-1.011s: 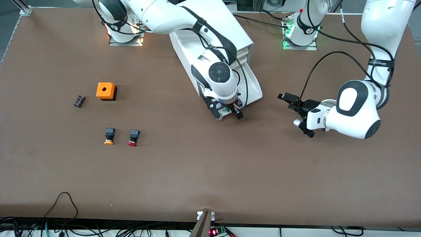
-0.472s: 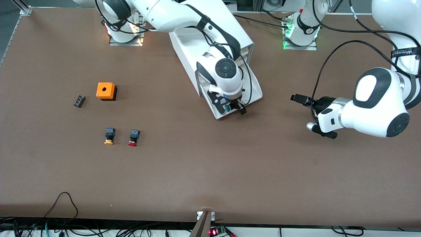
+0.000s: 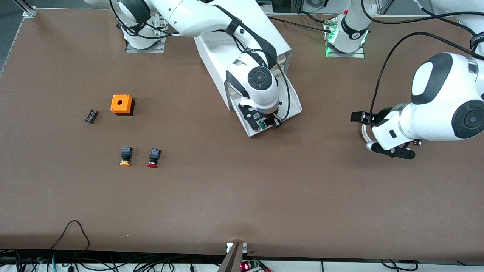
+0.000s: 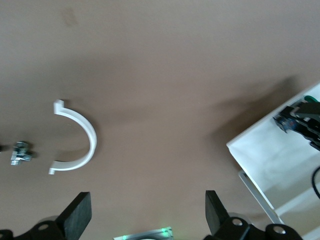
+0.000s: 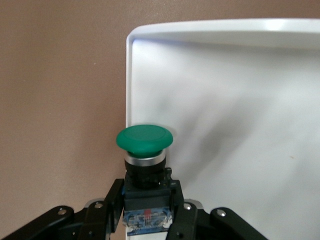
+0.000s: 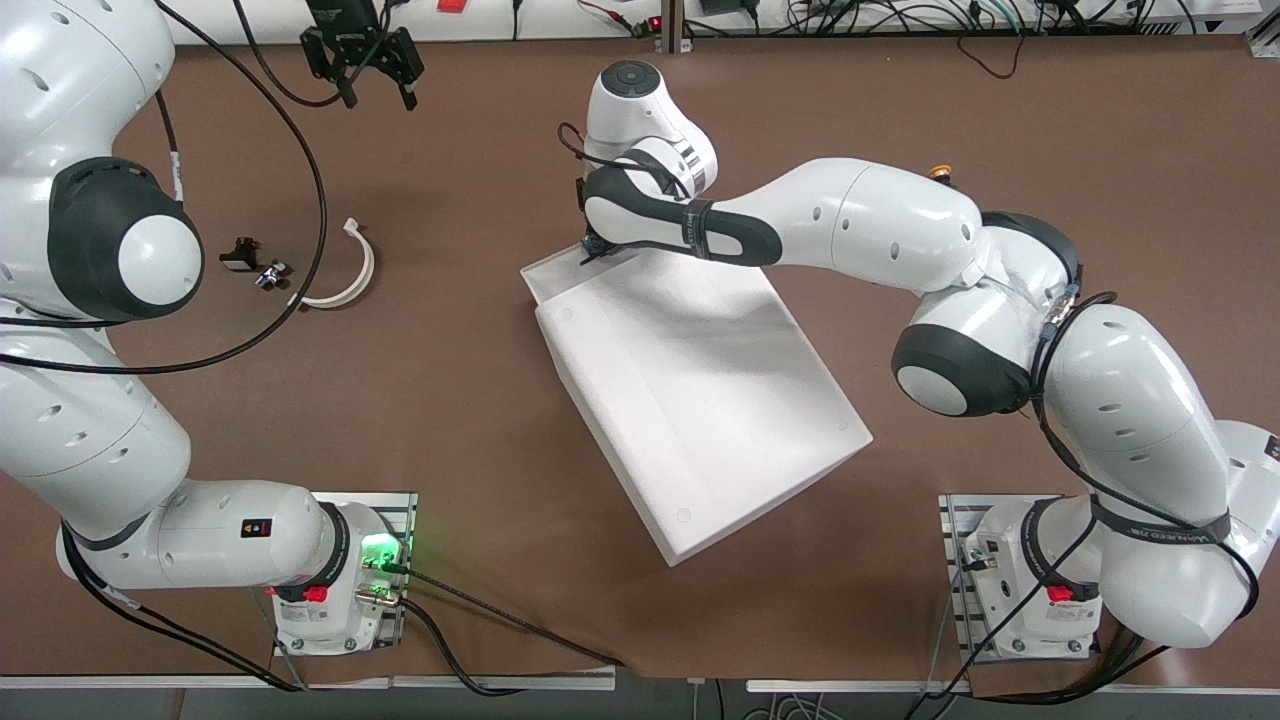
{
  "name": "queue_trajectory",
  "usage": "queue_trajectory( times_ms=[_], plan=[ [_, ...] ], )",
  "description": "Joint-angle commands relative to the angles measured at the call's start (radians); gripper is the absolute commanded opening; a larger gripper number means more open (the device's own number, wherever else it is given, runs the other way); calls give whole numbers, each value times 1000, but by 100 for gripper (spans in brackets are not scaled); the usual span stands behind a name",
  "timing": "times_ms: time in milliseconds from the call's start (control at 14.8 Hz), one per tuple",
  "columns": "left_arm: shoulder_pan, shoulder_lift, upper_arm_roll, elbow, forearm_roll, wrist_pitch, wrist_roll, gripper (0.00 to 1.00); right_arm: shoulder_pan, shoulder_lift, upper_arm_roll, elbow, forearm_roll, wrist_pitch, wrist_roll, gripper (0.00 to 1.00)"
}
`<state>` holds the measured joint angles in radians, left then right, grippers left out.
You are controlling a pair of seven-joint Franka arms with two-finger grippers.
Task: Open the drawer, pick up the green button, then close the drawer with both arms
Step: 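Lift the green button out of the drawer with the right gripper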
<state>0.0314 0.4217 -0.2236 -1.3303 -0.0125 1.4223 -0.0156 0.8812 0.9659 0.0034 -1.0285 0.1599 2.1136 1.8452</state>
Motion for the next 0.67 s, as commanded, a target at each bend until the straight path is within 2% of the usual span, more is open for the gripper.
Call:
queue_trajectory(
  times_ms=[0,337,607],
  plan=[
    [-1,6,0,46,46,-17,-7,100,-4,-12,-13,27,-11,-59,5,0],
    [-2,9,3,48,42,3,-44,100,-70,-88,-7,30,-10,-125,-119,0],
    [-11,11,-6,25,31,95,-240,100,-146,-142,-5,30,-5,-239,-366,0]
  ],
)
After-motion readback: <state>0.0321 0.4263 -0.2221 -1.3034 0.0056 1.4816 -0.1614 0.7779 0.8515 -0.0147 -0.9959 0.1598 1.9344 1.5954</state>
